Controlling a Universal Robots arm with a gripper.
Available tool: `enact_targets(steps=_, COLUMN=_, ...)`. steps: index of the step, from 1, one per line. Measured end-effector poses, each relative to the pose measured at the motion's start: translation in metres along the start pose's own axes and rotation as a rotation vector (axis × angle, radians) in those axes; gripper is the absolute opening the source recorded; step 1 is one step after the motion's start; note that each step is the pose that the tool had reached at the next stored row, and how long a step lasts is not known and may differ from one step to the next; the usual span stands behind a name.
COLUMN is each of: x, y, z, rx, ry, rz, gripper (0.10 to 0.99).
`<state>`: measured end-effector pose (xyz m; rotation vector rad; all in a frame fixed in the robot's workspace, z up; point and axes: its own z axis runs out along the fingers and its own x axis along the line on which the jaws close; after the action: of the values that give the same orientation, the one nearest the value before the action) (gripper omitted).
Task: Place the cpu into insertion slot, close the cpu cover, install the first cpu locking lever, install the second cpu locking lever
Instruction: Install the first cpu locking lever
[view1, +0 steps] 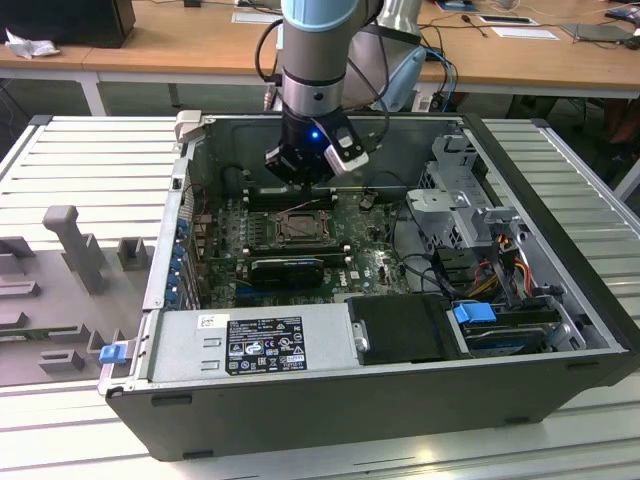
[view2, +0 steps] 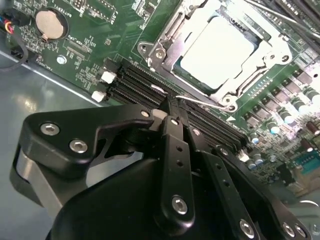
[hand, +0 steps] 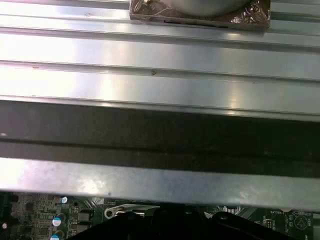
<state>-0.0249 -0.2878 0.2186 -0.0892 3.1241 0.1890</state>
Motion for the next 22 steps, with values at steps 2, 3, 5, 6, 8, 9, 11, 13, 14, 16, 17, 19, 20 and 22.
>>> enact_targets(steps=2, x=-0.0039, y=-0.0005, z=0.0028, rx=0.000, ry=-0.0001, rz=0.000, gripper=0.106)
enact_targets(steps=3, x=-0.0047, y=-0.0007, z=0.0033, rx=0.000, ry=-0.0002, rz=0.000, gripper=0.106)
enact_targets(steps=5, x=-0.0063, y=-0.0010, z=0.0052, rx=0.000, ry=-0.0002, rz=0.000, gripper=0.106)
enact_targets(steps=6, x=-0.0066, y=-0.0011, z=0.0059, rx=0.000, ry=-0.0003, rz=0.000, gripper=0.106)
enact_targets(steps=8, x=-0.0070, y=-0.0013, z=0.0078, rx=0.000, ry=-0.0003, rz=0.000, gripper=0.106)
enact_targets(steps=9, x=-0.0070, y=-0.0015, z=0.0090, rx=0.000, ry=-0.0003, rz=0.001, gripper=0.106)
enact_targets(steps=11, x=-0.0070, y=-0.0018, z=0.0100, rx=0.000, ry=-0.0002, rz=0.001, gripper=0.106)
enact_targets(steps=13, x=-0.0070, y=-0.0020, z=0.0105, rx=0.000, ry=-0.0002, rz=0.001, gripper=0.106)
enact_targets(steps=14, x=-0.0071, y=-0.0021, z=0.0106, rx=0.000, ry=-0.0003, rz=0.002, gripper=0.106)
enact_targets(steps=16, x=-0.0072, y=-0.0028, z=0.0108, rx=0.000, ry=-0.0006, rz=0.003, gripper=0.106)
enact_targets(steps=17, x=-0.0072, y=-0.0033, z=0.0107, rx=0.000, ry=-0.0005, rz=0.003, gripper=0.106)
enact_targets(steps=19, x=-0.0073, y=-0.0045, z=0.0109, rx=0.000, ry=-0.0007, rz=0.003, gripper=0.106)
enact_targets(steps=20, x=-0.0073, y=-0.0046, z=0.0111, rx=0.000, ry=-0.0006, rz=0.004, gripper=0.106)
enact_targets(steps=22, x=-0.0075, y=-0.0048, z=0.0120, rx=0.000, ry=-0.0006, rz=0.003, gripper=0.106)
